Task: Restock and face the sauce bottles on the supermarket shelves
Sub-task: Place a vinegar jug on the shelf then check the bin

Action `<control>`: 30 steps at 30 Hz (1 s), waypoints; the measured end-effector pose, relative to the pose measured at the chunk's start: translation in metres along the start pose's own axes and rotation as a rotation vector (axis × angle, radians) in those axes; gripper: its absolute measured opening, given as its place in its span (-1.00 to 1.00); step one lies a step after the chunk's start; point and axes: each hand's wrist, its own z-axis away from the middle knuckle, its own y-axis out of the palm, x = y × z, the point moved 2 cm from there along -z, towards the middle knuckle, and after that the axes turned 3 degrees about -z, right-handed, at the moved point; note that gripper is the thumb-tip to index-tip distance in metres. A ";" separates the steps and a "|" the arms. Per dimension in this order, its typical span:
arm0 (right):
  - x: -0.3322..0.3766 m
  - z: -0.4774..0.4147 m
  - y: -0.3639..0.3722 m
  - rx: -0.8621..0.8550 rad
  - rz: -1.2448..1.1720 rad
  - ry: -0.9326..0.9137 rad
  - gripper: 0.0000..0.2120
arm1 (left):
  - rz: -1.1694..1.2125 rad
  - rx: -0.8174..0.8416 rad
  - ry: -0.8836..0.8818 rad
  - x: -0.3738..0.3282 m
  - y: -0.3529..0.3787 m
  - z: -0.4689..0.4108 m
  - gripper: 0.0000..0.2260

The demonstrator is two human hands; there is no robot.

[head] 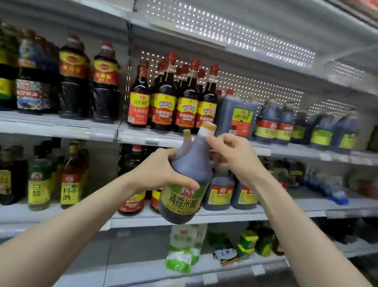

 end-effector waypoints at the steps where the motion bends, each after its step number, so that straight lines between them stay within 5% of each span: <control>1: 0.003 0.008 -0.027 -0.014 0.006 -0.007 -0.70 | 0.019 0.004 0.011 -0.016 0.021 -0.007 -0.50; 13: 0.006 0.068 -0.289 -0.230 0.078 -0.020 -0.83 | 0.141 0.163 0.106 -0.156 0.227 -0.109 -0.55; 30: -0.076 -0.013 -0.531 -0.431 0.222 -0.130 -0.84 | 0.252 0.245 0.267 -0.197 0.419 -0.331 -0.56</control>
